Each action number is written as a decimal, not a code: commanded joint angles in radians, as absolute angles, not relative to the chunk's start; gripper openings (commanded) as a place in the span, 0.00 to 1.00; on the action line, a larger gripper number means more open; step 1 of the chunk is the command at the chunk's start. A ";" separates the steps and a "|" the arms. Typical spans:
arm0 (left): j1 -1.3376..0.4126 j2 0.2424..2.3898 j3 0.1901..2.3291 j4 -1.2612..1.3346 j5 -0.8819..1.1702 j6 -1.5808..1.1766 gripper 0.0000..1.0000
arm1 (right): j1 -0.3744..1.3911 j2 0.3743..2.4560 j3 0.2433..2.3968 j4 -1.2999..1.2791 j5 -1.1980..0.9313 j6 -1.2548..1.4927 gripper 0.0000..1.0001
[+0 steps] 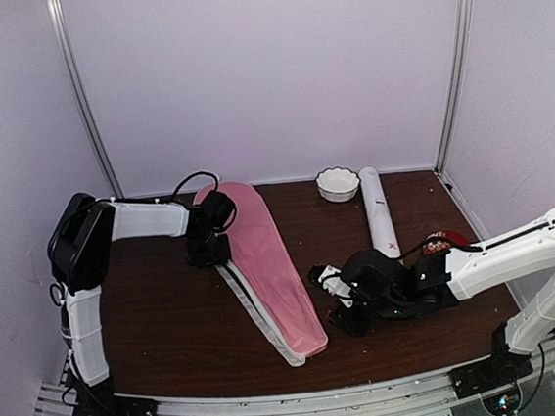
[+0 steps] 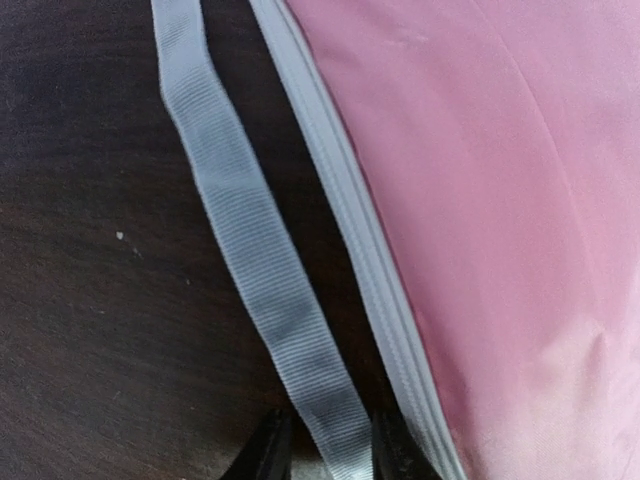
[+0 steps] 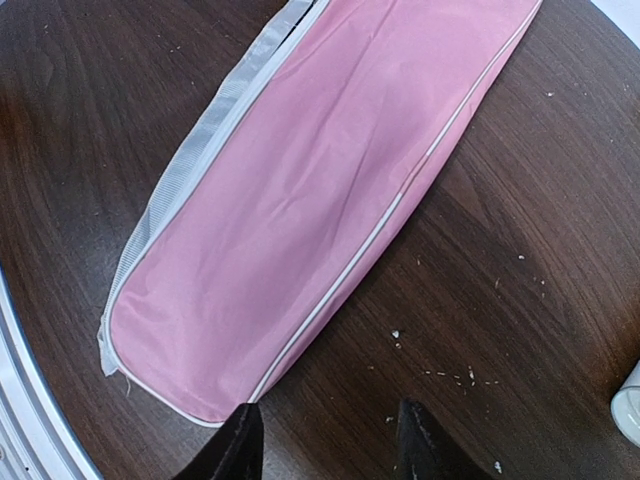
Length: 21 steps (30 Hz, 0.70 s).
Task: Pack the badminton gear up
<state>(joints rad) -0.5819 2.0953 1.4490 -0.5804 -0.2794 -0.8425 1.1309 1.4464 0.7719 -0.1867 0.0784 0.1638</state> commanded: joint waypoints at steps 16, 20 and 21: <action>-0.474 1.849 1.326 -0.595 -0.298 -0.822 0.00 | 1.121 1.412 0.753 -0.181 0.076 0.166 0.46; -0.452 1.701 1.312 -0.614 -0.364 -0.781 0.00 | 1.121 1.414 0.756 -0.174 0.065 0.171 0.46; -0.444 1.665 1.312 -0.619 -0.379 -0.770 0.00 | 1.120 1.414 0.757 -0.174 0.065 0.172 0.45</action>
